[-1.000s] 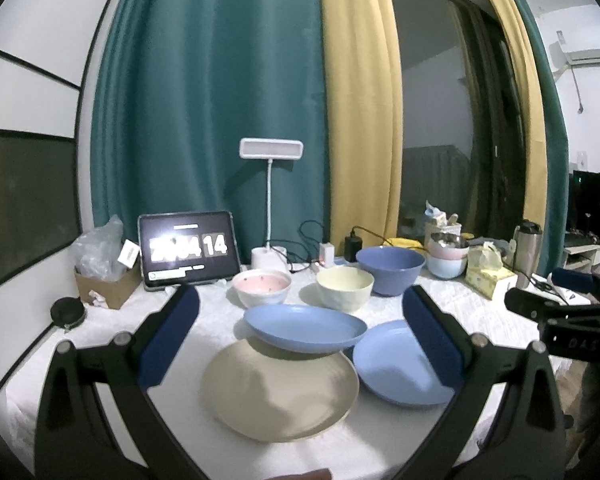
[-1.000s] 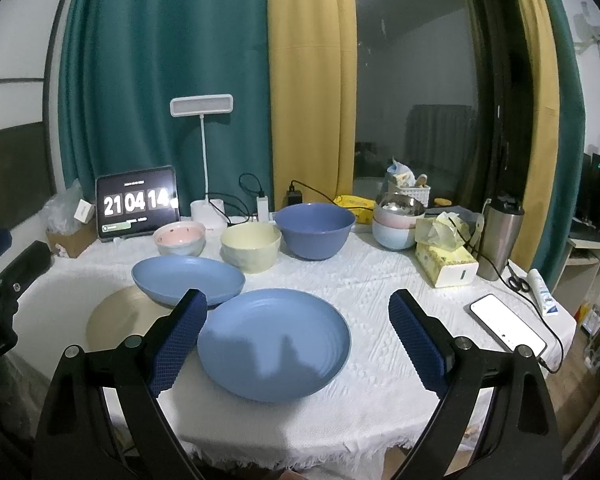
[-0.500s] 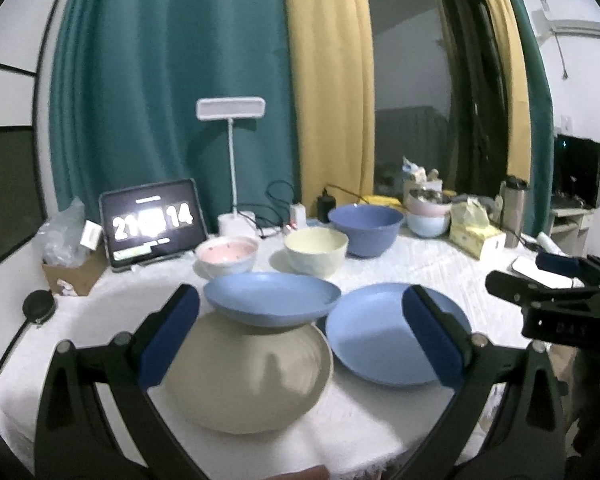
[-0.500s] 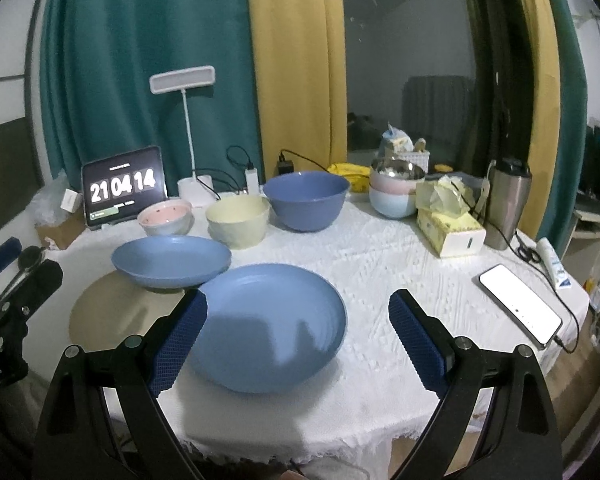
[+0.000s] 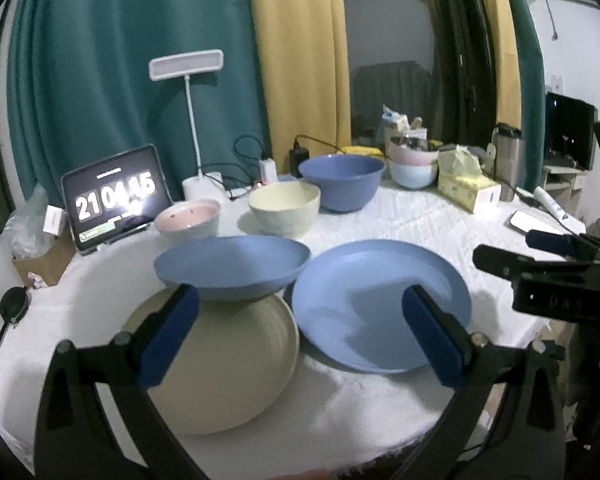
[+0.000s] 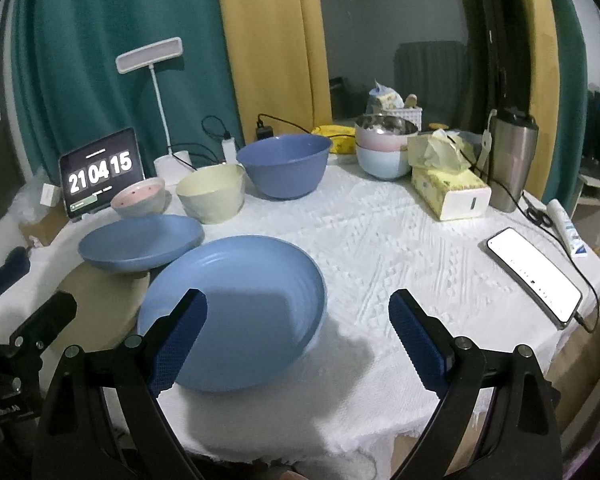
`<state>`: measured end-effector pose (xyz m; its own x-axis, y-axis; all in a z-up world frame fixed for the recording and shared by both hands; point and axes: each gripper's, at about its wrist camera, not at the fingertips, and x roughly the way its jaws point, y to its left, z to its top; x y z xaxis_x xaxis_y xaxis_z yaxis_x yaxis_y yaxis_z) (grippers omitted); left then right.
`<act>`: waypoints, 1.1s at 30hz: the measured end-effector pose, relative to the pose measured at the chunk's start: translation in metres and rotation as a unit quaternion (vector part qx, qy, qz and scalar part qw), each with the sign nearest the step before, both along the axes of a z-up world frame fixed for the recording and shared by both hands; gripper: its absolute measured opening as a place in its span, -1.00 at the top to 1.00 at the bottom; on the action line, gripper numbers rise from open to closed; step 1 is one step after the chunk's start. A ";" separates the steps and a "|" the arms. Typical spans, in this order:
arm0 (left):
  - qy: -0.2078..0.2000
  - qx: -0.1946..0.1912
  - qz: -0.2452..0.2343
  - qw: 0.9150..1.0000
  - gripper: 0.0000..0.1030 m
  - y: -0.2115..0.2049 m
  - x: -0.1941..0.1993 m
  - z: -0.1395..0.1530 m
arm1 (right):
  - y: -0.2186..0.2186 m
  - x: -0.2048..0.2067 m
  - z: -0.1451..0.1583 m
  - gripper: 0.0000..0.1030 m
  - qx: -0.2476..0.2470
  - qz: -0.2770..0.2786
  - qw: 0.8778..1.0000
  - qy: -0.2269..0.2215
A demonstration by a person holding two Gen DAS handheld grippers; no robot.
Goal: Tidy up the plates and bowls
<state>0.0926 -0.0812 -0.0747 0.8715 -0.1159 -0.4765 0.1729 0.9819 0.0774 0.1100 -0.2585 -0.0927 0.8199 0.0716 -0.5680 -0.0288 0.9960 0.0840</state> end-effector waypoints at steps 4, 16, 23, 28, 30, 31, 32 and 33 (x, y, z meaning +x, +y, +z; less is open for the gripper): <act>0.021 0.004 -0.007 1.000 -0.99 -0.009 0.012 -0.009 | -0.009 0.011 -0.008 -0.85 0.006 -0.003 1.000 0.012; 0.080 0.002 -0.019 0.997 -0.97 -0.022 0.040 -0.033 | -0.027 0.039 -0.030 -0.85 0.015 -0.006 0.999 0.043; 0.121 -0.013 -0.038 0.992 -0.76 -0.028 0.049 -0.047 | -0.032 0.050 -0.041 -0.85 0.016 -0.004 0.998 0.062; 0.164 -0.026 -0.047 0.985 -0.55 -0.032 0.052 -0.061 | -0.033 0.054 -0.049 -0.81 0.017 0.001 0.997 0.072; 0.177 -0.023 -0.044 0.983 -0.50 -0.033 0.055 -0.066 | -0.033 0.056 -0.051 -0.71 0.014 0.002 0.997 0.077; 0.184 -0.023 -0.042 0.982 -0.48 -0.033 0.056 -0.068 | -0.032 0.057 -0.052 -0.67 0.013 0.004 0.997 0.079; 0.193 -0.025 -0.041 0.980 -0.46 -0.033 0.058 -0.072 | -0.032 0.057 -0.053 -0.64 0.013 0.006 0.997 0.080; 0.203 -0.028 -0.040 0.978 -0.36 -0.033 0.060 -0.075 | -0.031 0.058 -0.055 -0.57 0.013 0.008 0.996 0.083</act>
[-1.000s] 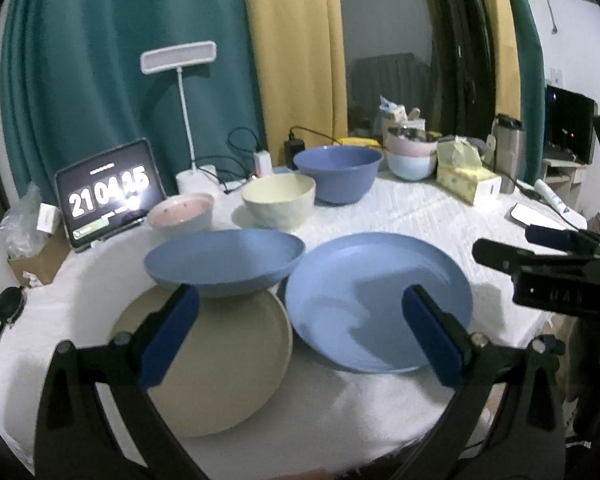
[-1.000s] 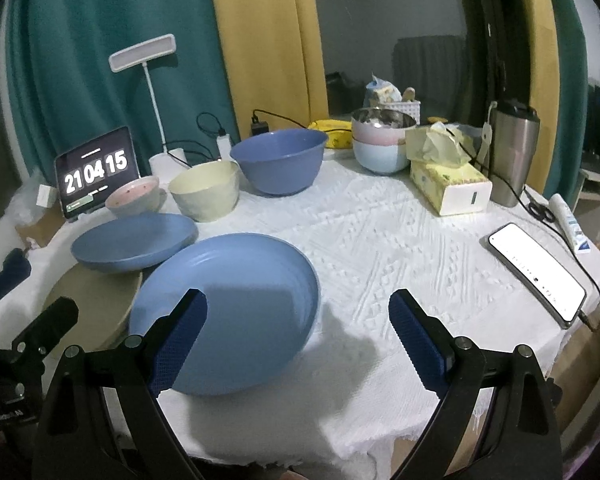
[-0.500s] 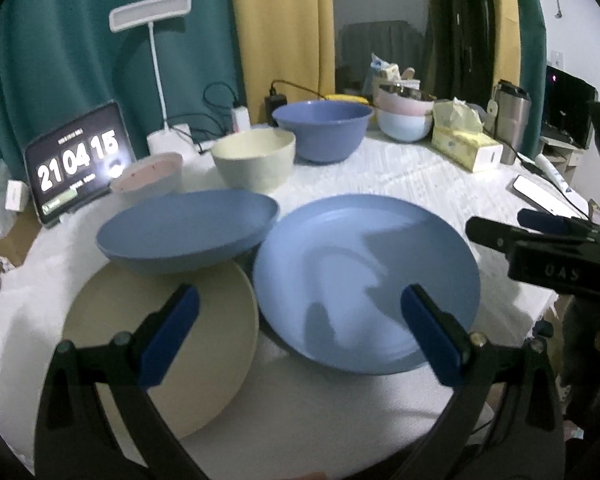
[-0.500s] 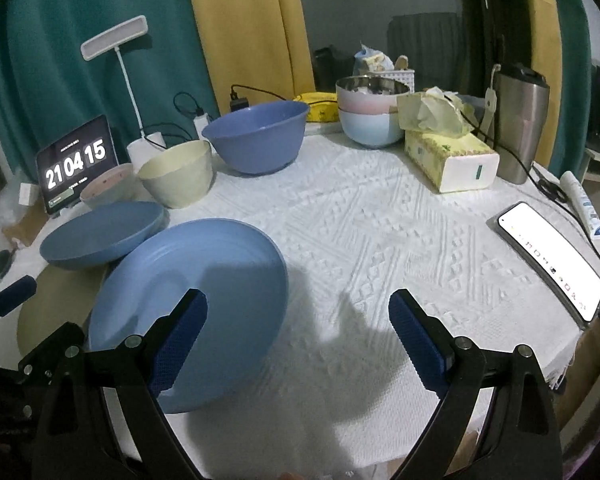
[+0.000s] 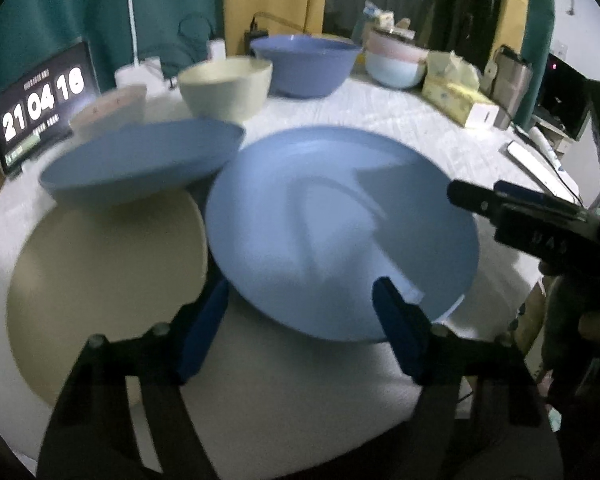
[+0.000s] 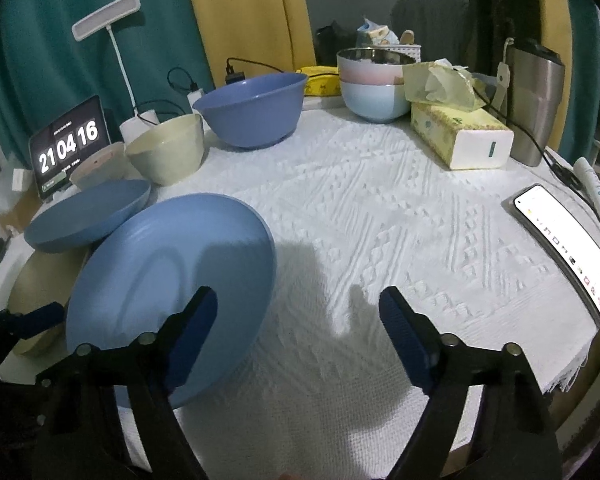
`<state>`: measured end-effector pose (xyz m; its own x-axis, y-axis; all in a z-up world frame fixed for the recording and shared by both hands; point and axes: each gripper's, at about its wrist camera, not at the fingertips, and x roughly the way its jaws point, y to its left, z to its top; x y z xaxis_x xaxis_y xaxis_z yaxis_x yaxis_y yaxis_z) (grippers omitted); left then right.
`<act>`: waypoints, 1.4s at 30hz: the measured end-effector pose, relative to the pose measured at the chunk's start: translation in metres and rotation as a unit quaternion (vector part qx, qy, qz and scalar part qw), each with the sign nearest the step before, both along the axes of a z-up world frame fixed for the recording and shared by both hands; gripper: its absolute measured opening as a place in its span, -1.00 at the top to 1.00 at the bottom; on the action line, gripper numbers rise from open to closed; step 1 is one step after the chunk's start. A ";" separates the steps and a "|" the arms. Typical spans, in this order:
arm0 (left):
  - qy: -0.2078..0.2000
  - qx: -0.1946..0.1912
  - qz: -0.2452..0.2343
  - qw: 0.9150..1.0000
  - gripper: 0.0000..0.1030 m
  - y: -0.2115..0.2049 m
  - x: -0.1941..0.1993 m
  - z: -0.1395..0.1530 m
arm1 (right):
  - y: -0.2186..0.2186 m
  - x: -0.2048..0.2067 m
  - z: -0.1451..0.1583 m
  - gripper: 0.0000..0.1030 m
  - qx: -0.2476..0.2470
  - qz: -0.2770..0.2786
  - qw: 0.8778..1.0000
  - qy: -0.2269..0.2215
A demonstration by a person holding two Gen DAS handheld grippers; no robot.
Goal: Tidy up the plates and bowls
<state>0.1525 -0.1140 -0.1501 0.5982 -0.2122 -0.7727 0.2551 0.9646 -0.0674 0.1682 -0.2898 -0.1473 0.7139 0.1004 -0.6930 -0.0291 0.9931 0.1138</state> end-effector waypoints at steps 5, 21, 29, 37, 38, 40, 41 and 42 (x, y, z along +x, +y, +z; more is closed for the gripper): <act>0.013 0.002 0.007 1.000 -0.31 0.001 0.002 -0.003 | 0.002 0.005 -0.006 -0.22 0.000 0.012 1.000 0.008; 0.028 0.003 0.017 0.999 -0.06 -0.002 0.018 -0.008 | 0.007 0.019 -0.020 0.52 0.014 0.047 0.999 0.021; 0.024 0.001 0.005 1.000 0.06 -0.011 0.025 -0.005 | -0.001 0.023 -0.017 0.66 0.009 0.033 0.999 0.018; 0.020 -0.003 -0.015 1.000 0.06 -0.027 0.039 -0.002 | -0.018 0.029 -0.011 0.66 0.003 0.010 1.000 0.014; 0.021 -0.003 -0.018 1.000 0.06 -0.030 0.041 -0.002 | -0.020 0.030 -0.010 0.66 0.002 0.006 1.000 0.013; 0.022 -0.003 -0.024 0.999 0.06 -0.034 0.045 -0.002 | -0.024 0.031 -0.009 0.66 0.000 0.001 1.000 0.014; 0.023 -0.002 -0.025 0.999 0.06 -0.036 0.047 -0.002 | -0.026 0.033 -0.009 0.66 -0.002 -0.002 1.000 0.014; 0.024 -0.001 -0.028 0.999 0.06 -0.038 0.049 -0.002 | -0.027 0.033 -0.008 0.66 -0.003 -0.003 1.000 0.015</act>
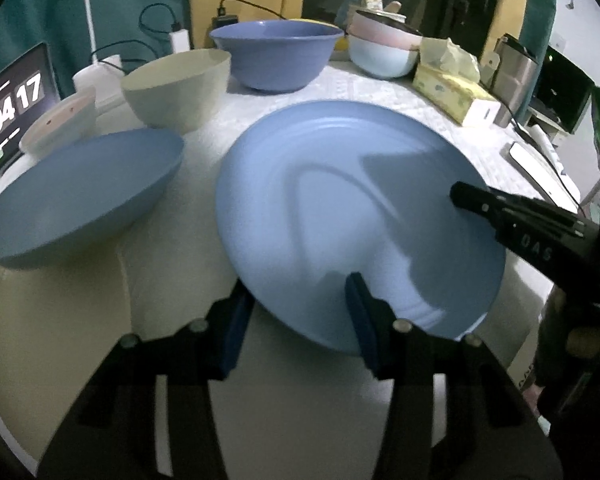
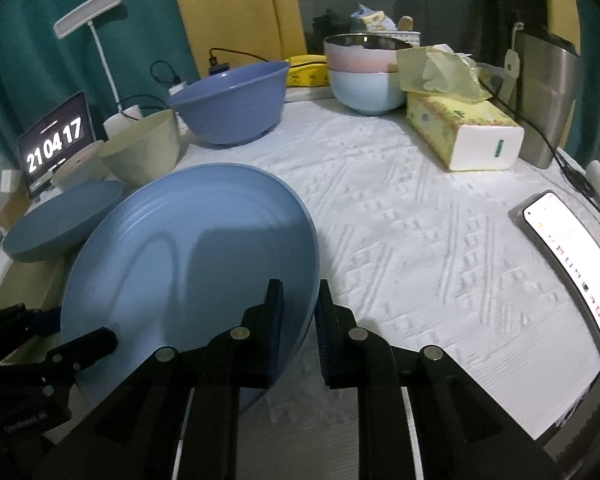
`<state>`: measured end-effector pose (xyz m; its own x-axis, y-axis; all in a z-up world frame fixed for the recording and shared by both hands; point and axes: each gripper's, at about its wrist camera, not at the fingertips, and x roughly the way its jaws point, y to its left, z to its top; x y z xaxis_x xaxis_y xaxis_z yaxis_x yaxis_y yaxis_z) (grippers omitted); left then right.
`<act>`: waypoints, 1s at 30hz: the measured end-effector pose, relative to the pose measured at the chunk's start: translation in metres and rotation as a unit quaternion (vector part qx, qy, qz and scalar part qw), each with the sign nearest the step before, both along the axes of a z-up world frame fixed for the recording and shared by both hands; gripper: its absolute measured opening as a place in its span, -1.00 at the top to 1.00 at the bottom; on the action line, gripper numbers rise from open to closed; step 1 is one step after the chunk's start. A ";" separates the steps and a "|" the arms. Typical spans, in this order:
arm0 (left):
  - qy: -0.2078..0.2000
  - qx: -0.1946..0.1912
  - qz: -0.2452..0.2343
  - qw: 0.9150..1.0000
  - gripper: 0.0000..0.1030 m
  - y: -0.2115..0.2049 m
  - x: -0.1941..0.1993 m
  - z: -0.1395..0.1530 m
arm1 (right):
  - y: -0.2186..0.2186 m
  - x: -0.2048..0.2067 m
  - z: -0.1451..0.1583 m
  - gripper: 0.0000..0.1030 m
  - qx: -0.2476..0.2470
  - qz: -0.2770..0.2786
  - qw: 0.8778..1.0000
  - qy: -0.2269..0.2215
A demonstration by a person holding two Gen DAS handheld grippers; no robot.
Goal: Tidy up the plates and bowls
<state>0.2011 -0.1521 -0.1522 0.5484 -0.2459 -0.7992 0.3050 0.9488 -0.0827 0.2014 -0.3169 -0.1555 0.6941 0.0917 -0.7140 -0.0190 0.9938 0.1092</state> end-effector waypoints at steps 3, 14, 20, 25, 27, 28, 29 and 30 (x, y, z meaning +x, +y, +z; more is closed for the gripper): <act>0.002 0.000 -0.005 1.000 0.06 -0.003 0.006 -0.001 | -0.003 0.004 0.001 0.66 -0.003 -0.006 1.000 0.002; -0.014 0.012 0.012 1.000 0.04 0.003 0.012 0.004 | -0.006 0.011 0.010 0.66 -0.017 -0.028 0.999 -0.001; -0.043 0.019 0.016 0.999 0.04 0.012 0.005 0.016 | -0.003 0.011 0.019 0.65 -0.022 -0.035 0.999 -0.012; -0.069 0.033 0.023 0.997 -0.10 0.020 -0.001 0.025 | 0.002 0.008 0.031 0.64 -0.026 -0.035 0.999 -0.022; -0.087 0.044 0.025 0.995 -0.23 0.024 -0.006 0.030 | 0.005 0.007 0.035 0.63 -0.027 -0.032 0.999 -0.026; -0.092 0.045 0.026 0.994 -0.24 0.025 -0.007 0.032 | 0.008 0.006 0.038 0.63 -0.028 -0.030 0.999 -0.028; -0.100 0.046 0.029 0.994 -0.24 0.028 -0.009 0.035 | 0.011 0.006 0.040 0.62 -0.030 -0.027 0.999 -0.031; -0.107 0.048 0.031 0.993 -0.24 0.031 -0.010 0.038 | 0.013 0.005 0.042 0.62 -0.031 -0.024 0.999 -0.033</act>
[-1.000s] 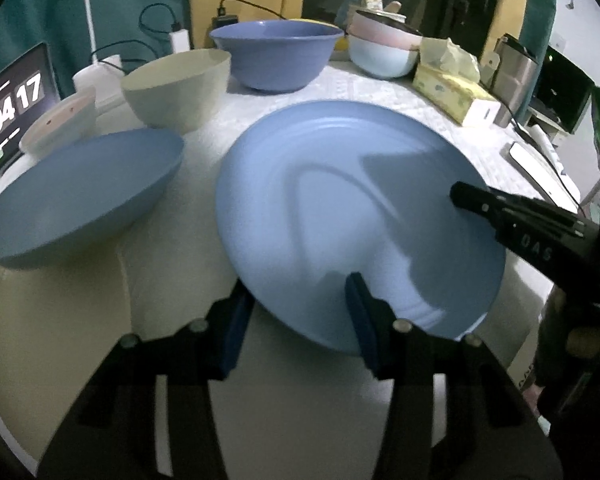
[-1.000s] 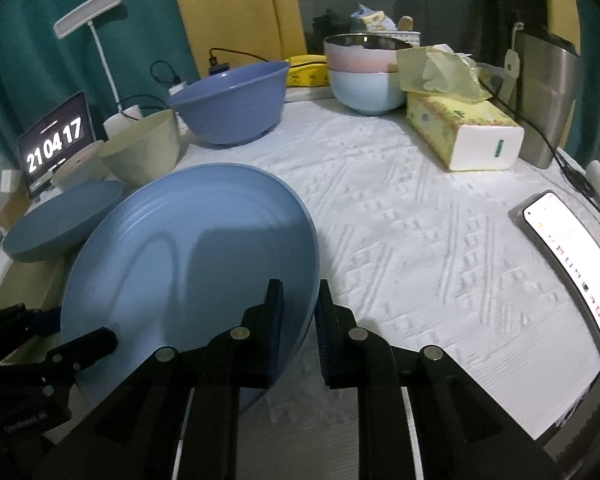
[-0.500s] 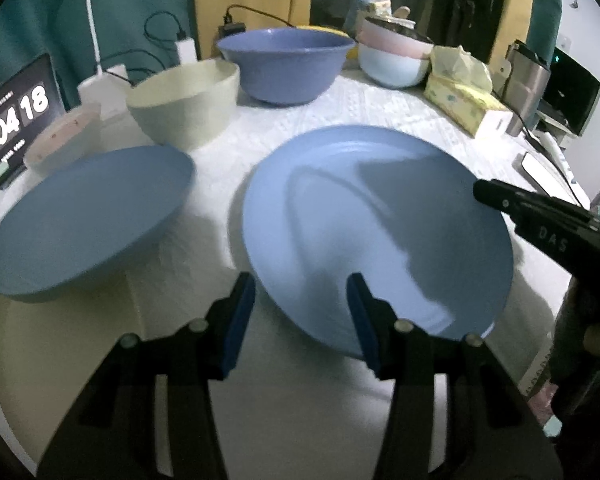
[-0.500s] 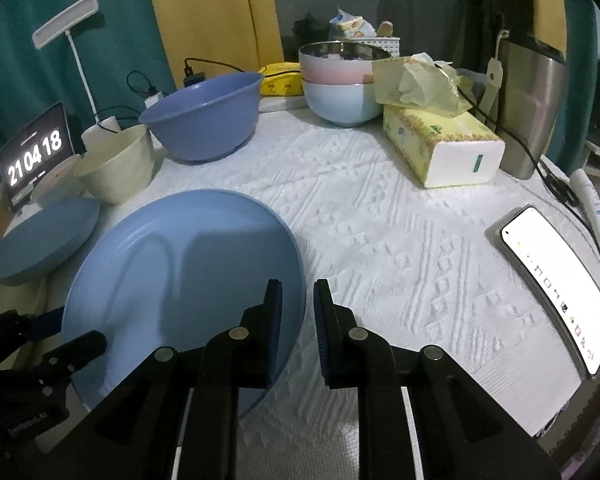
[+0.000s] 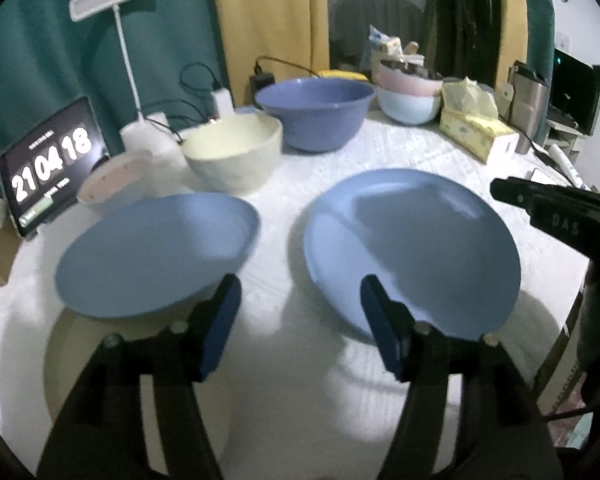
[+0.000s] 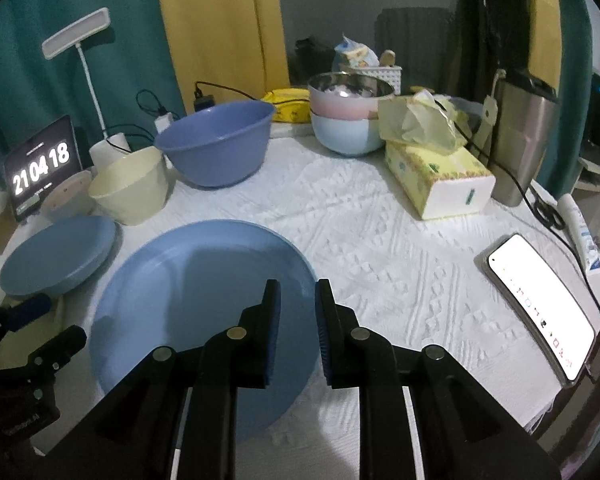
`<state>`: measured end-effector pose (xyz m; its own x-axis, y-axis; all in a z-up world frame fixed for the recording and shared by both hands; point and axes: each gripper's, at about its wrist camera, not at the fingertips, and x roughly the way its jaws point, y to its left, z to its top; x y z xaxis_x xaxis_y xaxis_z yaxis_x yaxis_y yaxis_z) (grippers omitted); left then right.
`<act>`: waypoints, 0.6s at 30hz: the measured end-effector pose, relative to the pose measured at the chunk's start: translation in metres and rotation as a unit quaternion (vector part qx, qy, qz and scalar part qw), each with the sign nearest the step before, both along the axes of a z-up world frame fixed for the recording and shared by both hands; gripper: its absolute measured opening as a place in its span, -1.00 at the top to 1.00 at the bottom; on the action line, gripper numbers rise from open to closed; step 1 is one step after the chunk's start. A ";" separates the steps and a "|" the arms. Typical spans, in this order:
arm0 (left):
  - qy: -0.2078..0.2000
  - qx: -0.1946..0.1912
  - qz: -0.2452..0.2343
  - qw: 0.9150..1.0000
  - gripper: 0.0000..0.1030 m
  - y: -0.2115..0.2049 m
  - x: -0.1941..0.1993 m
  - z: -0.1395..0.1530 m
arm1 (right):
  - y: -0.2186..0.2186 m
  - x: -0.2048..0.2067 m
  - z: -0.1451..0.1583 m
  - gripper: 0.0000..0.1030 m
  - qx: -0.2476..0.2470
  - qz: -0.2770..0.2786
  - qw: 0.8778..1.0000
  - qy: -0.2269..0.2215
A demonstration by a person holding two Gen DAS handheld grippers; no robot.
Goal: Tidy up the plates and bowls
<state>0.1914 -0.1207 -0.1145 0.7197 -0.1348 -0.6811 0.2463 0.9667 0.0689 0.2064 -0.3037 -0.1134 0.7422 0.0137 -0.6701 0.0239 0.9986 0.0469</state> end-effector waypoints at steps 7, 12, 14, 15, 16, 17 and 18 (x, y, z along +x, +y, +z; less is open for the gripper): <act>-0.031 -0.010 0.029 0.999 -0.25 0.033 -0.003 0.017 | 0.026 -0.001 0.011 0.62 -0.009 0.021 1.000 -0.010; -0.045 -0.017 0.050 0.998 -0.25 0.058 -0.003 0.023 | 0.045 0.000 0.015 0.61 -0.015 0.034 0.999 -0.012; -0.049 -0.017 0.060 0.997 -0.25 0.068 -0.002 0.025 | 0.052 0.002 0.016 0.61 -0.017 0.039 0.999 -0.013; -0.051 -0.018 0.066 0.996 -0.25 0.074 -0.001 0.026 | 0.056 0.002 0.017 0.61 -0.019 0.042 0.999 -0.013; -0.052 -0.019 0.070 0.996 -0.25 0.078 -0.001 0.027 | 0.060 0.003 0.018 0.61 -0.020 0.045 0.999 -0.013; -0.054 -0.019 0.078 0.995 -0.25 0.084 0.000 0.028 | 0.063 0.003 0.018 0.61 -0.021 0.047 0.999 -0.014; -0.056 -0.019 0.085 0.995 -0.25 0.090 0.001 0.029 | 0.067 0.004 0.019 0.61 -0.023 0.050 0.998 -0.014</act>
